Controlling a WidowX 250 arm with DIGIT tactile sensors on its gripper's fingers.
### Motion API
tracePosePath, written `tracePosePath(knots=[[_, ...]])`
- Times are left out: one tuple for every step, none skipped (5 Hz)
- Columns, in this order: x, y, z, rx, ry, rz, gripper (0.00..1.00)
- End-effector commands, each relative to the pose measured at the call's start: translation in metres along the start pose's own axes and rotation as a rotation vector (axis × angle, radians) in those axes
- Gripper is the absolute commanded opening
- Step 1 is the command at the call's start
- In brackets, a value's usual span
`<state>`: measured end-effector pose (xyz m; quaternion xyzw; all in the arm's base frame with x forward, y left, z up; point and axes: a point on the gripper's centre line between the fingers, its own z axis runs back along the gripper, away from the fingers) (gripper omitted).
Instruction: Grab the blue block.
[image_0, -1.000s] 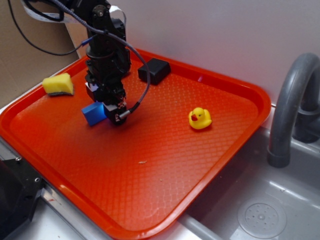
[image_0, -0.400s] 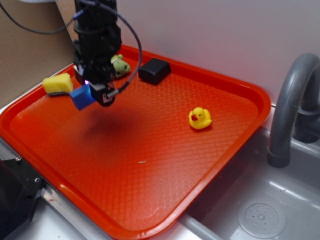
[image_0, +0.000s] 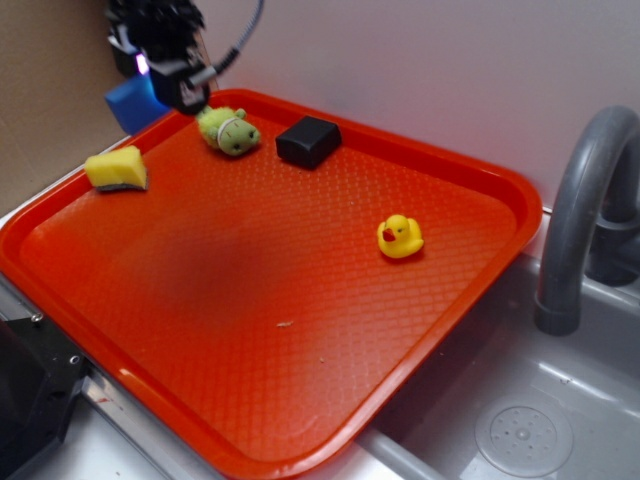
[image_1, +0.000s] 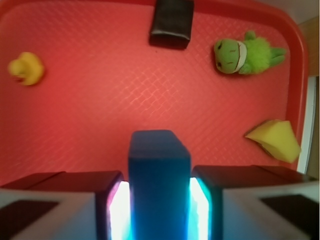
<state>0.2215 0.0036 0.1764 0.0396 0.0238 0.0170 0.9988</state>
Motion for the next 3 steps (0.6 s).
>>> tracePosePath(knots=[[-0.019,0.013,0.042,-0.044,-0.116,0.042,0.0],[-0.027,0.024,0.051,-0.079,-0.17,0.049,0.0],[-0.018,0.022,0.042,-0.056,-0.15,0.034,0.0]])
